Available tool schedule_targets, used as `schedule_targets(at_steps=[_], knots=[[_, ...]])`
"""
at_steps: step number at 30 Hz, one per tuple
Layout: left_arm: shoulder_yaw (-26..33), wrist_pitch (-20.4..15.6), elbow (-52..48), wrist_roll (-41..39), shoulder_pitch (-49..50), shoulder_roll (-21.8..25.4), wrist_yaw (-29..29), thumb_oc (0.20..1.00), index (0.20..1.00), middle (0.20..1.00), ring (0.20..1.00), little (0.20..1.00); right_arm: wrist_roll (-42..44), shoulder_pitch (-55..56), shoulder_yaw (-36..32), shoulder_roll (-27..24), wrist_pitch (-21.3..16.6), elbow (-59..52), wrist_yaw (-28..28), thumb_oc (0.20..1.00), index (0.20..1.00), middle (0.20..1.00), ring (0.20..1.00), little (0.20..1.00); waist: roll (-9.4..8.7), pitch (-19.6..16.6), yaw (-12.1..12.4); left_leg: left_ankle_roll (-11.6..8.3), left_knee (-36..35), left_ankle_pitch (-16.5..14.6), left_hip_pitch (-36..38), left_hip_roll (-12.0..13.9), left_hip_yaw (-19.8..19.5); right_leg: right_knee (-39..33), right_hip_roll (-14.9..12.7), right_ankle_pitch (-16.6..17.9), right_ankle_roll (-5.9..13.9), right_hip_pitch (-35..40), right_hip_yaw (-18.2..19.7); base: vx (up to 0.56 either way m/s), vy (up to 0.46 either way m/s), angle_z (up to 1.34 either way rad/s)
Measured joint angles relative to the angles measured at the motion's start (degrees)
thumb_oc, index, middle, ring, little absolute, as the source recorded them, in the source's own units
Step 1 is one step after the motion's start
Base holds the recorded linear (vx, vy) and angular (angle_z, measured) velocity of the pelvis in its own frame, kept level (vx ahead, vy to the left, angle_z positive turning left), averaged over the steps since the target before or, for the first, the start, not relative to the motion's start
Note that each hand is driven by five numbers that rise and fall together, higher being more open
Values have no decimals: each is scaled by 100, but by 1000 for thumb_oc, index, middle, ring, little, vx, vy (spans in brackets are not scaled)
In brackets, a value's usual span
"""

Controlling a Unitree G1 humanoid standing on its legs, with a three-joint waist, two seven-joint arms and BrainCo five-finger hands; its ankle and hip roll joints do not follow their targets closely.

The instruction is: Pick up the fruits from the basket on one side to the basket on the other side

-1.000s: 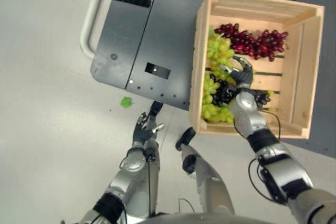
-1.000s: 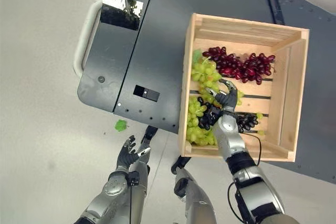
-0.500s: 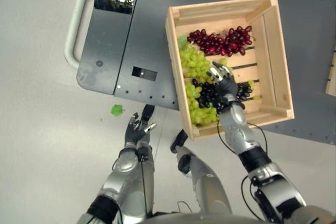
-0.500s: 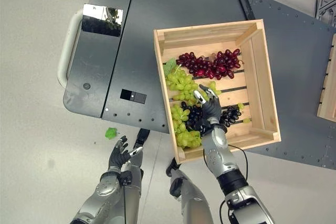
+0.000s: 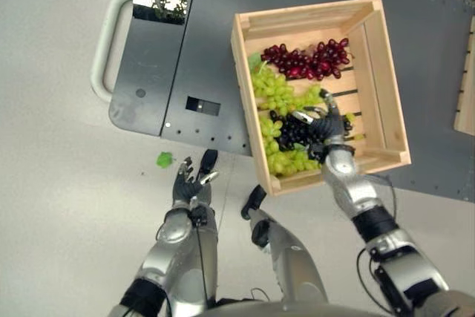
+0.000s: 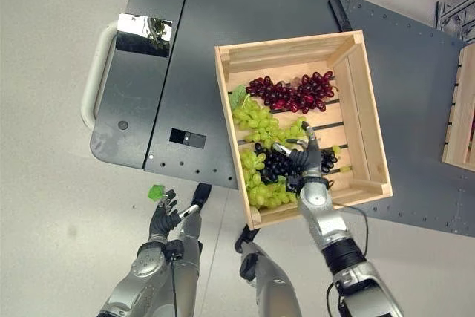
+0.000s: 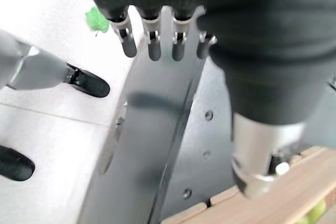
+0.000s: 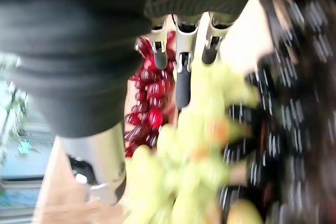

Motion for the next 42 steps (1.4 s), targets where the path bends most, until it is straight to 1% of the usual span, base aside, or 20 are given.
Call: schedule_targets(at_steps=[3,4,7,8,10,15,19,20,21,22,26,27,29,31,33,35,37,38,39,42], knots=[[-3,-2,-3,52,-19,12,48,1000,1000,1000,1000,1000,-648,-689,282,-133,318,347,-77,1000,1000,1000,1000,1000,-2,1,71,0,2,0,37,30,-24,-98,50,36,-12,90,-36,0,0,0],[-9,-4,-4,66,-33,9,56,1000,1000,1000,1000,1000,-729,-811,287,-147,341,358,-78,1000,1000,1000,1000,1000,-2,1,119,0,4,0,36,33,-30,-99,52,37,-14,90,-42,24,-24,4],[-4,-13,-5,82,-45,13,97,1000,1000,1000,1000,1000,-807,-1367,470,-177,426,577,-93,1000,1000,1000,1000,1000,-17,8,175,0,3,0,30,28,-65,-110,56,36,-14,107,-71,22,-20,5],[0,-13,-5,81,-50,24,114,1000,1000,1000,1000,1000,-882,-1566,641,-283,449,578,-88,1000,1000,1000,1000,1000,-45,20,193,0,1,0,27,24,-71,-113,53,36,-14,106,-76,11,-6,4],[6,-15,-6,82,-75,32,127,1000,1000,1000,1000,1000,-920,-1718,680,-341,459,604,-85,1000,1000,1000,1000,1000,-96,43,281,0,1,0,25,16,-88,-125,51,36,-14,115,-89,16,-11,5],[5,-14,-13,82,-76,57,161,1000,1000,1000,1000,1000,-920,-2193,997,-322,529,1047,-27,1000,1000,1000,1000,1000,-158,61,293,0,7,0,-1,-2,-176,-202,61,49,4,175,-188,9,-9,9],[-2,-14,-14,79,-71,67,187,1000,1000,1000,1000,1000,-902,-2575,1190,-122,575,1526,22,1000,1000,1000,1000,1000,-159,61,338,1,13,1,-34,1,-190,-229,75,68,-12,163,-205,0,0,0],[-5,-14,-14,77,-72,64,198,1000,1000,1000,1000,1000,-876,-2690,1243,-26,574,1709,26,1000,1000,1000,1000,1000,-159,61,342,1,14,1,-35,5,-191,-254,88,81,-22,175,-207,0,0,0],[-26,-14,-14,77,-86,57,218,1000,1000,1000,1000,1000,-821,-2915,1320,215,595,2101,39,1000,1000,1000,1000,1000,-160,61,348,0,13,1,-41,22,-192,-323,121,111,-22,195,-207,0,0,0],[-35,-14,-14,75,-97,48,220,1000,1000,1000,1000,1000,-762,-2966,1338,288,604,2186,27,1000,1000,1000,1000,1000,-160,61,376,0,12,1,-50,30,-194,-343,133,120,-29,195,-207,0,0,0],[-71,-14,-14,58,-128,-12,243,1000,1000,1000,1000,1000,-419,-3312,1262,704,637,3165,-13,1000,1000,1000,1000,1000,-162,59,434,0,20,0,-52,38,-212,-384,156,137,-43,218,-218,0,0,0],[-72,-14,-14,52,-129,-11,244,1000,1000,1000,1000,1000,-386,-3379,1254,718,631,3354,-16,1000,1000,1000,1000,1000,-162,59,425,0,25,0,-52,38,-214,-386,156,139,-44,220,-219,0,0,0],[-110,-14,-14,29,-146,-33,265,1000,1000,1000,1000,1000,-284,-3609,1196,946,631,4144,-4,1000,1000,1000,1000,1000,-161,59,460,-1,32,0,-53,40,-219,-389,160,144,-49,224,-220,0,0,0],[-244,-14,-4,25,-238,-29,278,1000,1000,1000,1000,1000,-287,-3730,1140,1067,689,4703,-4,1000,1000,1000,1000,1000,-160,59,558,-4,39,-3,-84,32,-275,-392,161,143,-49,213,-240,6,5,5],[-379,-15,5,23,-302,-31,277,1000,1000,1000,1000,1000,-315,-3804,1121,1019,765,4830,-29,1000,1000,1000,1000,1000,-160,59,601,-11,83,-9,-171,6,-343,-403,158,142,-47,190,-322,33,-12,18],[-446,-16,6,20,-339,-35,275,1000,1000,1000,1000,1000,-371,-3826,937,895,830,4949,-29,1000,1000,1000,1000,1000,-158,60,652,-15,111,-11,-234,-22,-395,-403,147,140,-44,167,-388,25,1,17],[-490,-18,11,19,-389,-30,272,1000,1000,1000,1000,1000,-522,-3771,760,734,876,5046,-37,1000,1000,1000,1000,1000,-139,61,809,-27,109,-20,-262,-70,-486,-398,123,126,-23,157,-420,16,13,13],[-506,-18,13,19,-396,-11,268,1000,1000,1000,1000,1000,-532,-3752,707,715,890,5049,-38,1000,1000,1000,1000,1000,-138,61,822,-36,109,-27,-266,-80,-486,-390,114,114,-7,159,-427,20,19,16],[-548,-18,10,19,-433,20,265,1000,1000,1000,1000,1000,-556,-3681,625,627,891,5048,-53,1000,1000,1000,1000,1000,-135,62,924,-42,109,-32,-276,-106,-498,-379,86,96,16,154,-450,9,10,12],[-567,-20,14,20,-451,48,245,1000,1000,1000,1000,1000,-608,-3532,452,469,888,5006,-111,1000,1000,1000,1000,1000,-108,50,975,-41,112,-31,-298,-189,-554,-341,13,57,70,162,-524,11,10,18]])
